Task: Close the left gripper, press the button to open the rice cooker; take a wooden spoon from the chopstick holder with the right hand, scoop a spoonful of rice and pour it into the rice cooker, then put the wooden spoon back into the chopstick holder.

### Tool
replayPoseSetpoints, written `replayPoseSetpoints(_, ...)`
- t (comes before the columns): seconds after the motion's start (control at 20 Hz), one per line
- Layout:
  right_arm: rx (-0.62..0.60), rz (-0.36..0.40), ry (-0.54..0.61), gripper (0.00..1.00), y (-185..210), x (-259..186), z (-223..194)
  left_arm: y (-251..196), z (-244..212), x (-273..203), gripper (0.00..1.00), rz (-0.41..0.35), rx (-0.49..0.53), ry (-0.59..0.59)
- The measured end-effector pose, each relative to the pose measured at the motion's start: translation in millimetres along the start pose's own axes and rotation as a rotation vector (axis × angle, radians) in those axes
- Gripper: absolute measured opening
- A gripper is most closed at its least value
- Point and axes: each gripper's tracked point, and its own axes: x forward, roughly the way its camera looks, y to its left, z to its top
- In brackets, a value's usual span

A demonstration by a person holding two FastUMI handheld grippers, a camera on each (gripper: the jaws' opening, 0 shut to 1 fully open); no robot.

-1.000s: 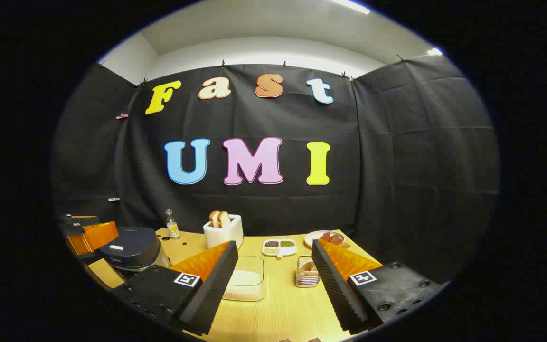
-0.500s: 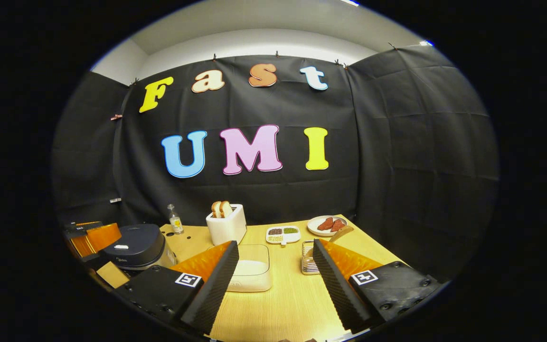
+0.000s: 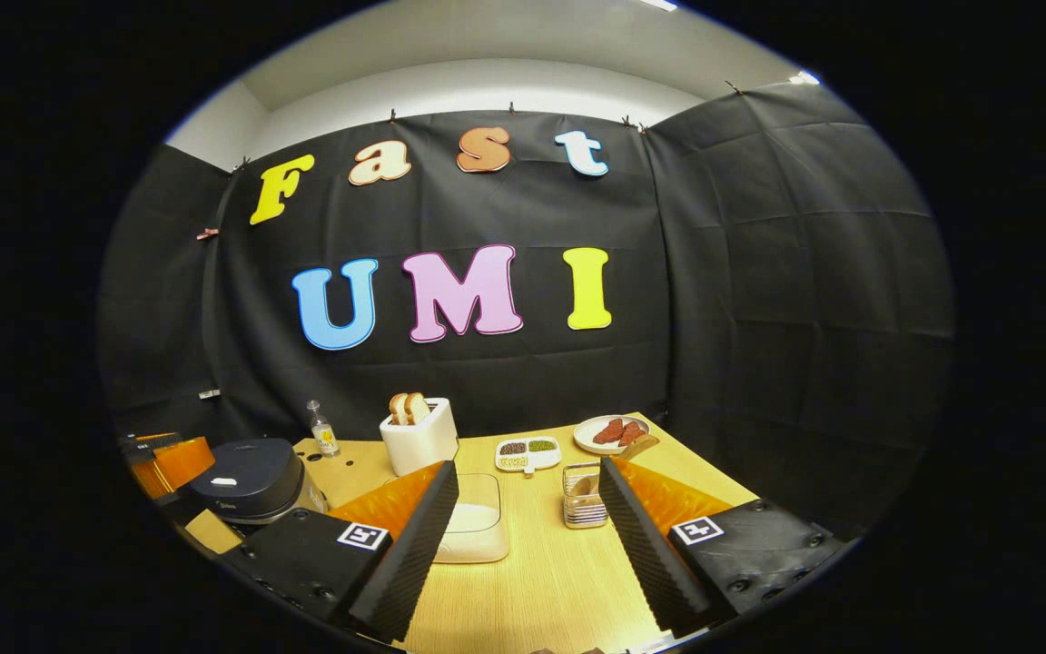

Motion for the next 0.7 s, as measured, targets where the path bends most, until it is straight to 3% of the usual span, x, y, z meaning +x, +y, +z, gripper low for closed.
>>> replayPoseSetpoints(0.5,-0.007,0.012,0.023,0.98,4,-8,-13,20,5,3,0.94,0.028,0.047,0.08)
replayPoseSetpoints(0.7,0.003,-0.01,0.032,0.98,-3,-7,-17,54,-1,13,0.76,0.078,0.054,0.141)
